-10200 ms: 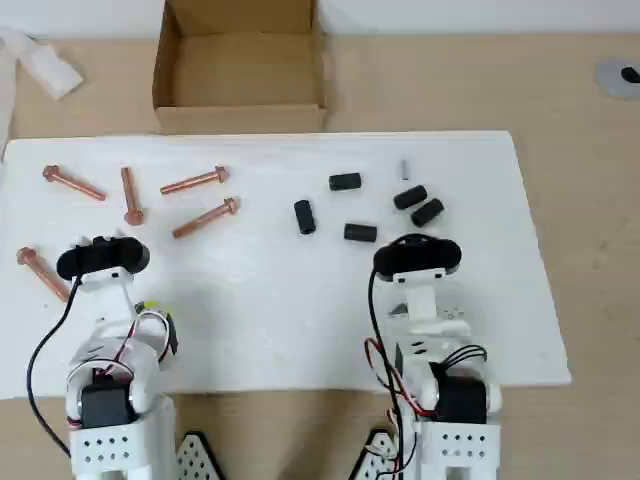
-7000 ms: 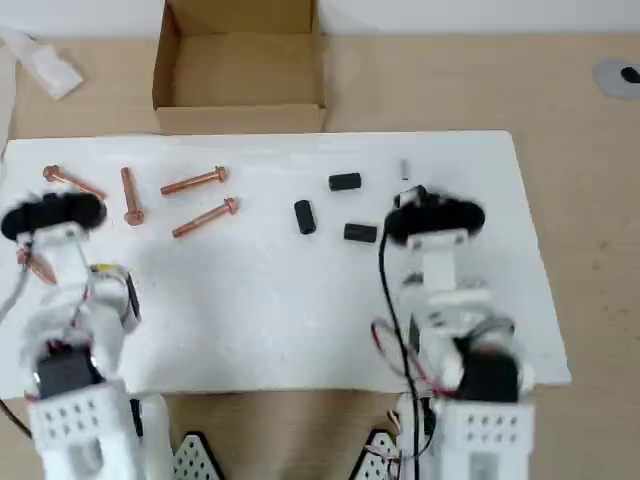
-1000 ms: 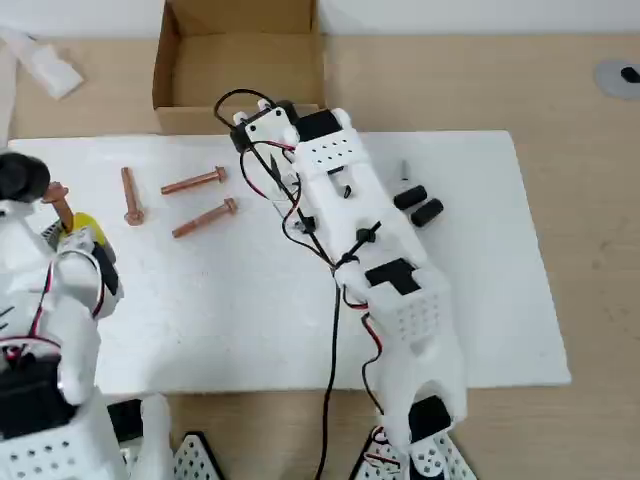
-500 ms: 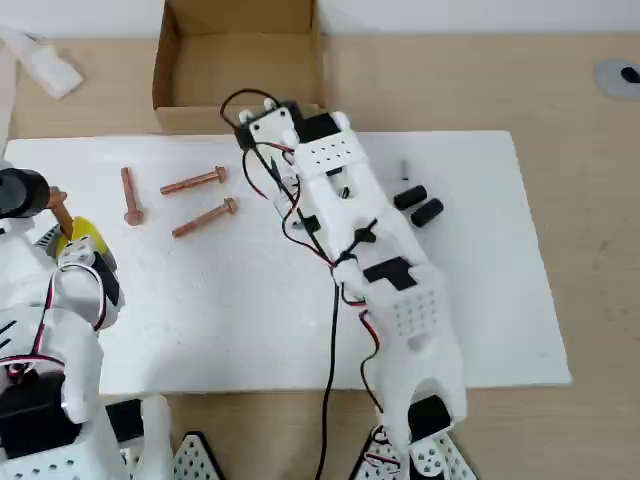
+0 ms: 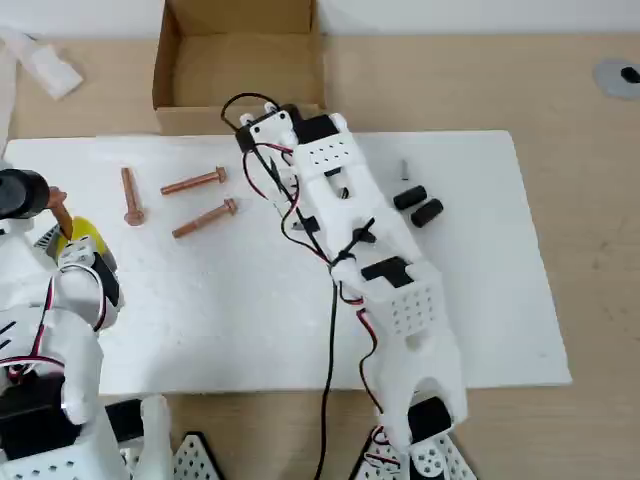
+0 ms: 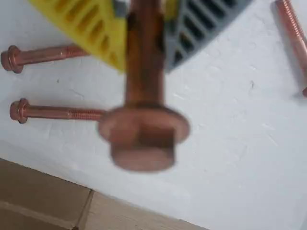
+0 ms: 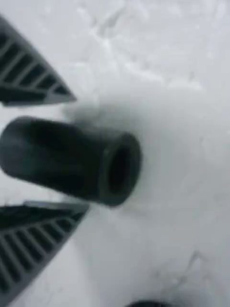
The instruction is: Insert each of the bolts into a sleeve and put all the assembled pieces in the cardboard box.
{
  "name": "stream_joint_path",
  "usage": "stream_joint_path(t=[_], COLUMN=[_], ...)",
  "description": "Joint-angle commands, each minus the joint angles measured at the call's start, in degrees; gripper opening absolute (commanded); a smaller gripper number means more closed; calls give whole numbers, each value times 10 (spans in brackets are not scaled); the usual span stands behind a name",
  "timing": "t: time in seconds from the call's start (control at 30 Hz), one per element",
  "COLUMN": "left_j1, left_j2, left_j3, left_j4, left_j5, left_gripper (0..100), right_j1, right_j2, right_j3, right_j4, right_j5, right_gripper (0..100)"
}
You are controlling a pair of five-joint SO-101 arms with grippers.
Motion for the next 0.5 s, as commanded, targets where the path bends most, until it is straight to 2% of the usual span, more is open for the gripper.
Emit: stream_joint_path(t=[0.0, 0.27, 0.47], left_j1=[4, 4, 3], left_j2=[-6, -6, -7], left_j3=[-2, -7, -25], left_j4=[-11, -11, -11], left_j5=[1, 1, 4], left_gripper=[6, 6, 6], right_j1=[-9, 24, 34], right_j2=[7, 6, -30], right_j3=[-10, -41, -251], right_j4=[-1, 31, 157], right_j5=[-1, 0, 12], right_gripper=[19, 9, 9])
